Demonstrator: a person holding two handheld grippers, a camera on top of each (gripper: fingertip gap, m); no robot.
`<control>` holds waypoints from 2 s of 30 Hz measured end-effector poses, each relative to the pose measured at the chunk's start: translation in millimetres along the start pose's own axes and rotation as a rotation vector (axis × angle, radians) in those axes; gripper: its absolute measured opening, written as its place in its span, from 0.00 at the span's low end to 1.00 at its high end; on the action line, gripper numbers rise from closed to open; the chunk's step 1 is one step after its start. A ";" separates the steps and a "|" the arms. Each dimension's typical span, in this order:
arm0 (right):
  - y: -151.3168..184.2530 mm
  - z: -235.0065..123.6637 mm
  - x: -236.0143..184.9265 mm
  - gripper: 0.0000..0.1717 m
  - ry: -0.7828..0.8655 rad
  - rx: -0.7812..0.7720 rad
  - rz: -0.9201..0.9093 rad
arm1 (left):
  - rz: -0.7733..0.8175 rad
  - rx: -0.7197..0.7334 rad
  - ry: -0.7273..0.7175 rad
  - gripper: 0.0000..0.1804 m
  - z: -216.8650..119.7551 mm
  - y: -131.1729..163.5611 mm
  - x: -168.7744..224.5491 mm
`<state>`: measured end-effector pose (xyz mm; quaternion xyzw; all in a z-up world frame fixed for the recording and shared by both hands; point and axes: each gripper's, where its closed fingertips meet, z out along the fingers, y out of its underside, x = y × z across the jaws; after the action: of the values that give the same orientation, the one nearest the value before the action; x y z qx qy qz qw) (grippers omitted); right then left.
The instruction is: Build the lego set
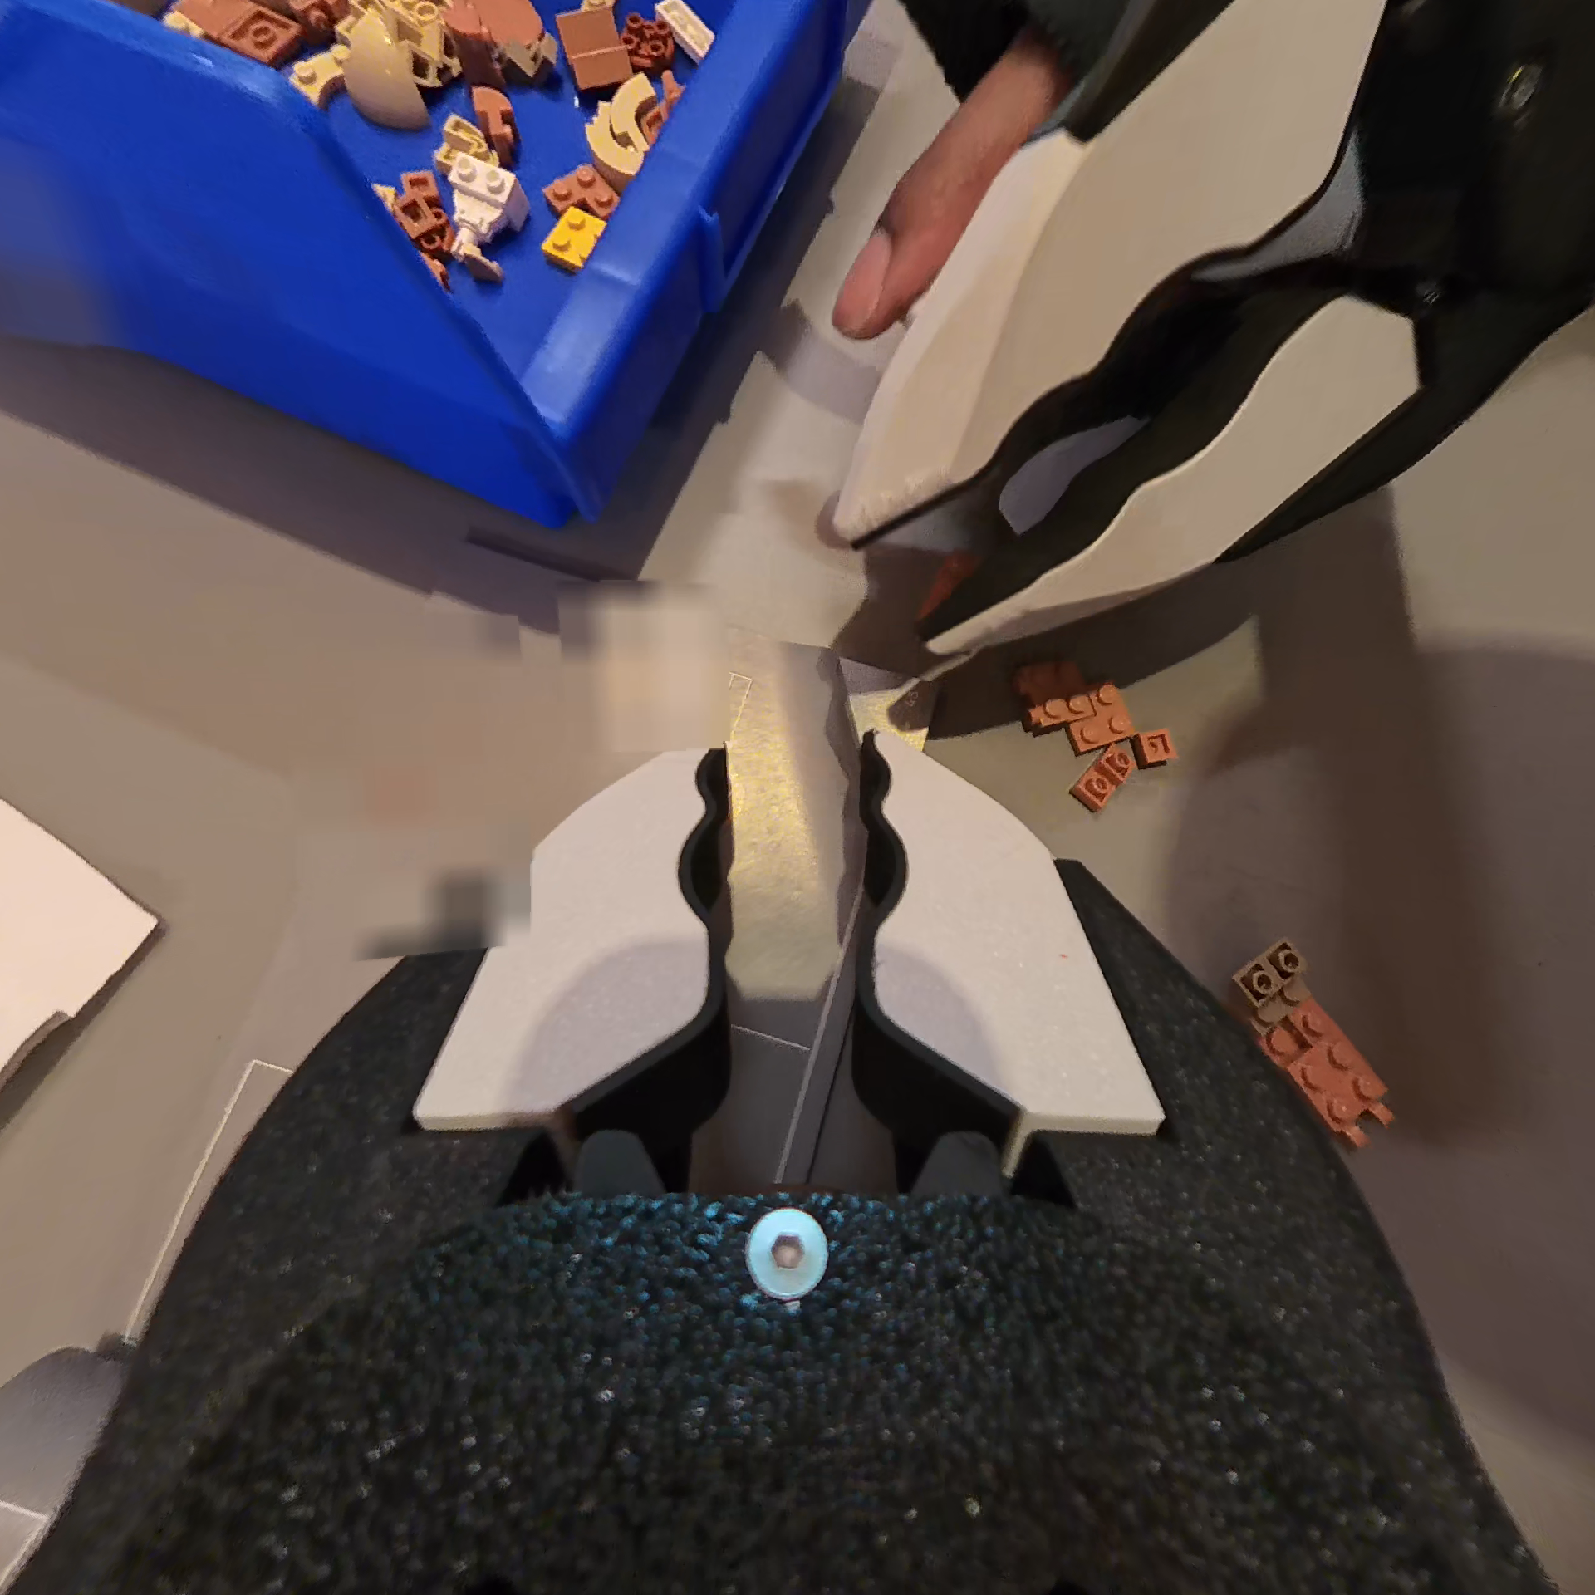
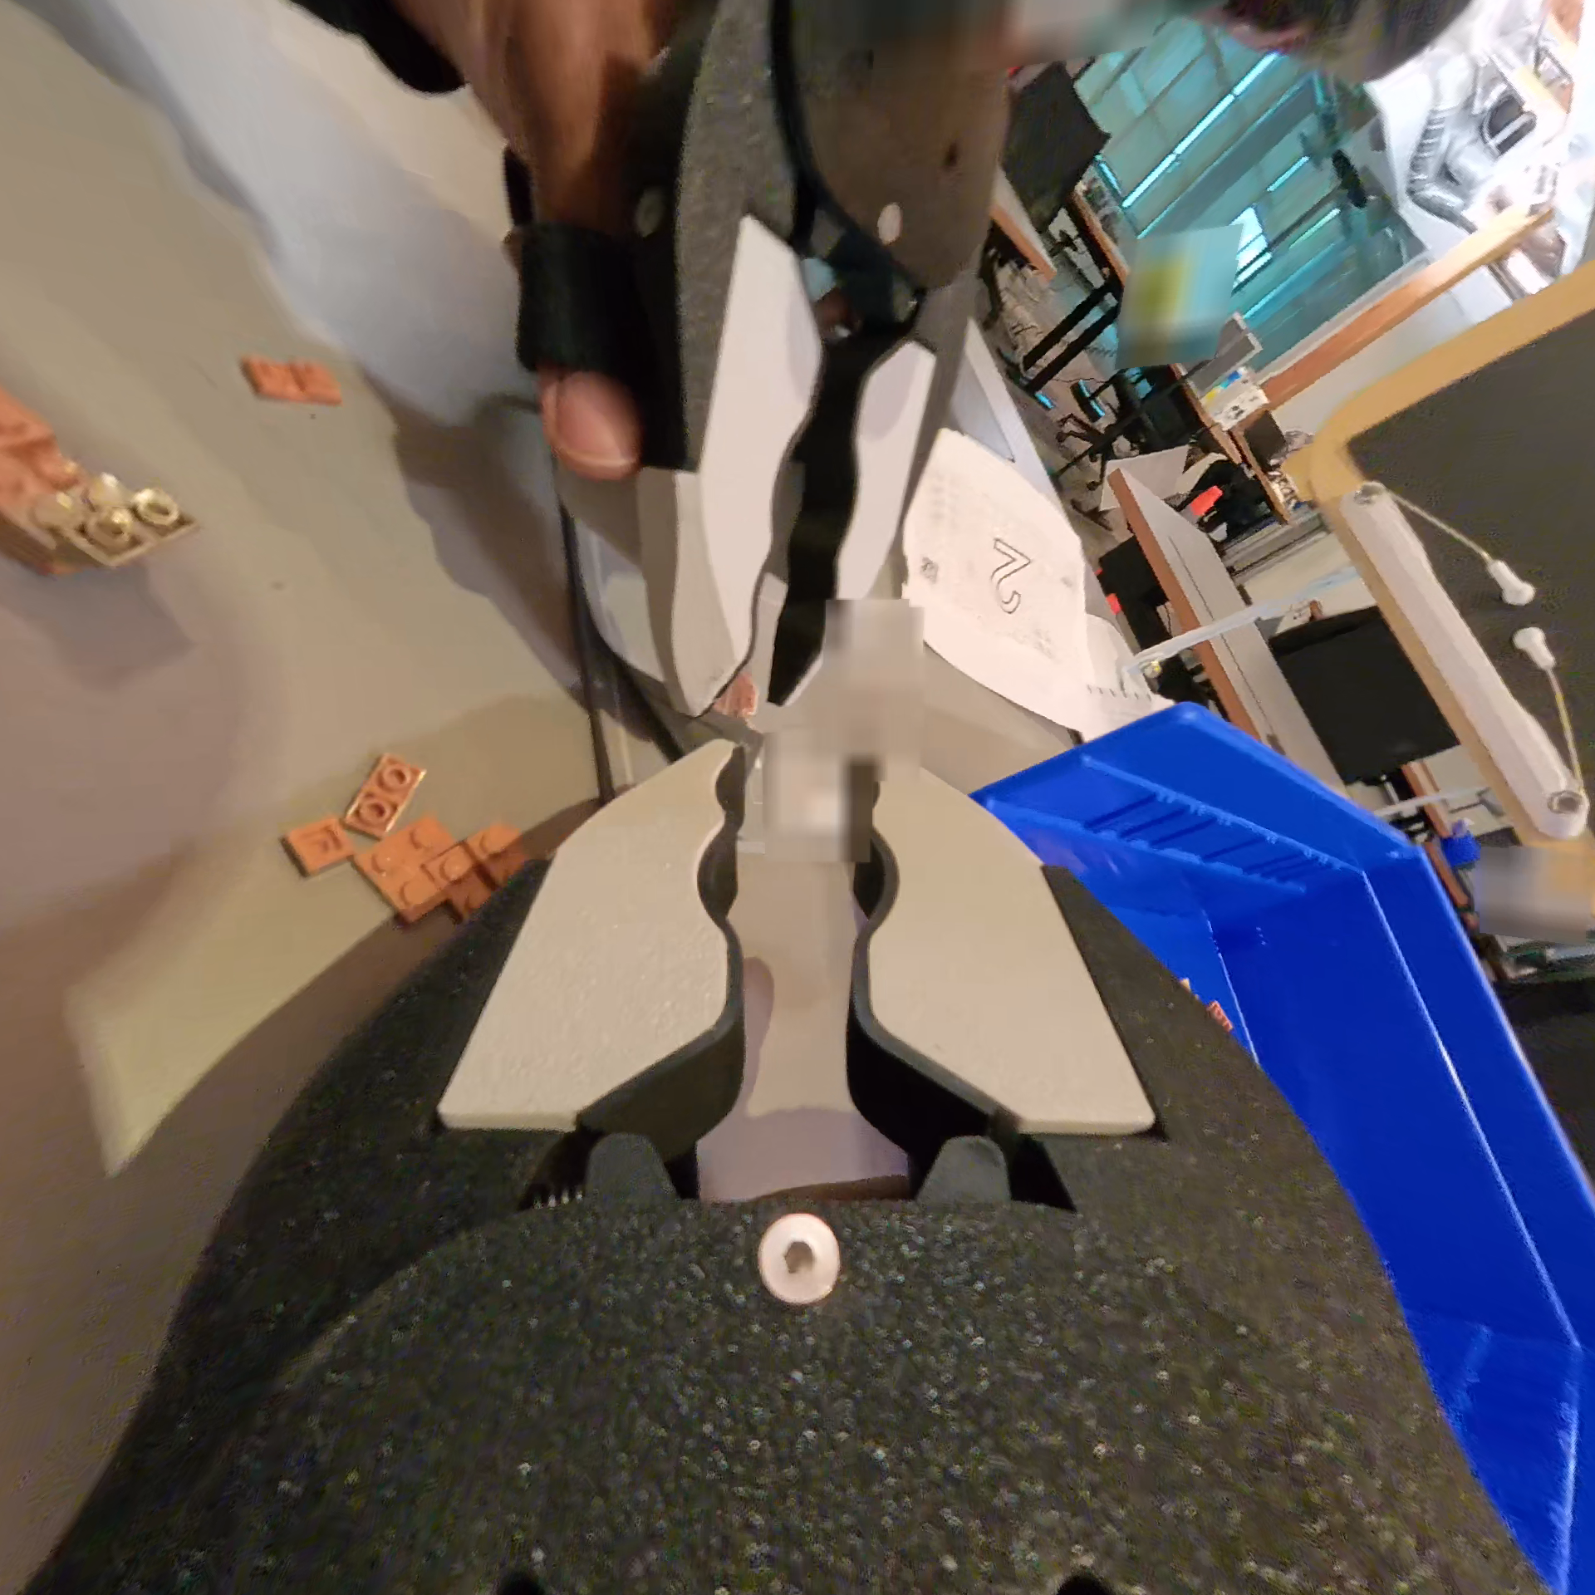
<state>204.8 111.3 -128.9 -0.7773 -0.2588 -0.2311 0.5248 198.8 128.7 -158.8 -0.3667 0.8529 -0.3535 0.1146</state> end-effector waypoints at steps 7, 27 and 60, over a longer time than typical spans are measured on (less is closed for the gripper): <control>18.9 15.3 -5.2 0.13 0.022 -0.163 -0.071 | -0.012 0.004 -0.016 0.16 -4.2 -1.0 -2.5; -1.3 40.7 1.6 0.13 0.131 -0.243 -0.081 | -0.094 0.046 0.038 0.17 -29.3 7.3 12.5; -89.1 120.3 -17.7 0.11 0.150 -0.116 -0.243 | -0.541 0.374 -0.168 0.27 -127.0 64.3 -57.2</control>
<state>144.4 249.1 -119.3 -0.7498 -0.2974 -0.3648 0.4651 146.3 265.9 -114.8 -0.5802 0.6325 -0.4902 0.1516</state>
